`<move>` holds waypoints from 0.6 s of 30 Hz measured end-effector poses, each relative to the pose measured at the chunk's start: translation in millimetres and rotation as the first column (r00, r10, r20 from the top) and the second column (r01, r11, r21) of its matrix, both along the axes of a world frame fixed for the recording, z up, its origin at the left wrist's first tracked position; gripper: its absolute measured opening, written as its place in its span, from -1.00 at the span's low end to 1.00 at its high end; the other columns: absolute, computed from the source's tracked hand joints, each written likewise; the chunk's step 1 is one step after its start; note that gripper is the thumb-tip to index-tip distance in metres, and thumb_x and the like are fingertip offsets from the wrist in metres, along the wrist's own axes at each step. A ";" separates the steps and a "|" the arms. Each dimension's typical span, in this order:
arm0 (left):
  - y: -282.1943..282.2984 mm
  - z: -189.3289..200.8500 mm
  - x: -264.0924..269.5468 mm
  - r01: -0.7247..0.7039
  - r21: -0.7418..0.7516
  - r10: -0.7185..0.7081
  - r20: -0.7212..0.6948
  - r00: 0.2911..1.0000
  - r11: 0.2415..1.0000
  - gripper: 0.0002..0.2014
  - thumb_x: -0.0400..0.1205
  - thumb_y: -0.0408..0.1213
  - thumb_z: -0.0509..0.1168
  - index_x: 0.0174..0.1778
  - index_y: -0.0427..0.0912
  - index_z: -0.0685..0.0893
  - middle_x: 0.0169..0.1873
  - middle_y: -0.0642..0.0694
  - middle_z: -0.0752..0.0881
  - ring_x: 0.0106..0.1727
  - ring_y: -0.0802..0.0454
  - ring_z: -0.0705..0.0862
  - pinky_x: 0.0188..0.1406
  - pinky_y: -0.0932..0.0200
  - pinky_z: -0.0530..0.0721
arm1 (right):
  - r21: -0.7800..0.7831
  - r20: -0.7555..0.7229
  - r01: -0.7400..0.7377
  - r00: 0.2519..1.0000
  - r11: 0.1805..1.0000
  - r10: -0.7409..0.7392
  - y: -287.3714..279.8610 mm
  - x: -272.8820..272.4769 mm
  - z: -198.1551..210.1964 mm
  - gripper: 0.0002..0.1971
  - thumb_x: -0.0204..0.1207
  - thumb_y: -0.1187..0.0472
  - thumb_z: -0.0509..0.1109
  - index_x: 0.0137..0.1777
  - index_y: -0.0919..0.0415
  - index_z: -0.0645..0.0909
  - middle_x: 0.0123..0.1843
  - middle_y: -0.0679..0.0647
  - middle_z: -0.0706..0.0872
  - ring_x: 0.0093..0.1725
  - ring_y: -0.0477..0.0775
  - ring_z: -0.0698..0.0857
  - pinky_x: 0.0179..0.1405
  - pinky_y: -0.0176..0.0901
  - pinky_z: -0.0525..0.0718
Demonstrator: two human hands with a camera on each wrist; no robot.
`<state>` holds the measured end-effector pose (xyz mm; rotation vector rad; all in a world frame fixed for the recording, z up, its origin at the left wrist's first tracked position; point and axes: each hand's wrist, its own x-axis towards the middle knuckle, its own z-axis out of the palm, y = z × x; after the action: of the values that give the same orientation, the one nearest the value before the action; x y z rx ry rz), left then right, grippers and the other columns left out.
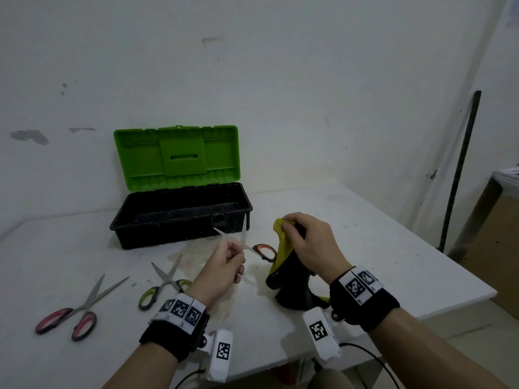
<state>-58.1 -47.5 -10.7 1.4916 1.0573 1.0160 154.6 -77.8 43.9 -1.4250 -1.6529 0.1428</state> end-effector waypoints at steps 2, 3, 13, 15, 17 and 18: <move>-0.2 0.5 -4.0 0.019 -0.002 -0.019 -0.032 0.999 1.000 -0.84 0.76 -0.39 0.22 0.10 -0.11 0.36 -0.16 -0.14 0.63 -0.29 0.02 0.67 -0.33 0.16 0.63 | -0.047 -0.051 -0.043 0.998 0.998 0.041 -0.2 2.8 2.2 -0.86 0.68 0.14 0.27 0.05 0.02 0.67 -0.16 -0.12 0.72 -0.16 -0.15 0.65 -0.21 -0.40 0.53; 0.0 0.7 -5.0 0.033 -0.016 -0.034 -0.038 0.999 0.999 -0.80 0.76 -0.39 0.24 0.10 -0.08 0.33 -0.16 -0.14 0.63 -0.32 0.01 0.67 -0.37 0.15 0.63 | -0.080 -0.075 -0.073 0.995 0.994 0.067 -0.1 4.0 3.1 -0.85 0.70 0.14 0.24 0.04 0.00 0.65 -0.17 -0.10 0.71 -0.18 -0.12 0.65 -0.23 -0.35 0.56; 5.4 3.5 -3.5 -0.051 -0.002 0.050 -0.086 0.995 0.999 -0.84 0.69 -0.25 0.38 -0.21 -0.15 0.66 -0.47 -0.01 0.57 -0.61 0.13 0.33 -0.62 0.27 0.25 | -0.334 -0.077 -0.227 0.974 0.915 0.214 -10.6 -1.9 1.2 -0.74 0.57 0.09 0.41 0.23 -0.03 0.52 -0.05 -0.06 0.68 -0.20 -0.17 0.62 -0.21 -0.43 0.59; 4.7 3.6 -2.9 -0.018 -0.034 0.016 -0.053 0.998 0.999 -0.81 0.69 -0.28 0.40 -0.26 -0.16 0.65 -0.41 -0.11 0.60 -0.62 0.11 0.30 -0.63 0.29 0.21 | -0.245 0.025 -0.215 0.973 0.945 0.228 -11.4 -5.3 -1.9 -0.74 0.56 0.12 0.44 0.20 -0.03 0.51 -0.04 -0.07 0.69 -0.18 -0.18 0.62 -0.24 -0.45 0.54; 3.2 4.8 -1.6 0.032 -0.090 -0.031 0.013 0.999 0.995 -0.81 0.69 -0.29 0.39 -0.24 -0.22 0.66 -0.42 -0.17 0.56 -0.61 0.09 0.25 -0.64 0.31 0.15 | -0.144 0.066 -0.248 0.963 0.958 0.259 -10.7 -10.6 -6.5 -0.80 0.54 0.16 0.47 0.12 -0.01 0.59 -0.04 -0.16 0.71 -0.08 -0.27 0.65 -0.14 -0.48 0.53; 2.5 5.4 -0.8 0.058 -0.114 -0.054 0.042 0.998 0.992 -0.82 0.70 -0.30 0.39 -0.22 -0.24 0.66 -0.47 -0.13 0.54 -0.61 0.10 0.22 -0.65 0.31 0.12 | -0.105 0.084 -0.276 0.955 0.955 0.286 -9.9 -13.3 -9.0 -0.82 0.54 0.19 0.47 0.10 0.01 0.63 -0.04 -0.19 0.72 -0.04 -0.30 0.66 -0.08 -0.50 0.54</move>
<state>-58.9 -44.9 -5.3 1.3947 1.0238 0.9259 141.3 -87.7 34.9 -1.2734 -1.9489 0.3184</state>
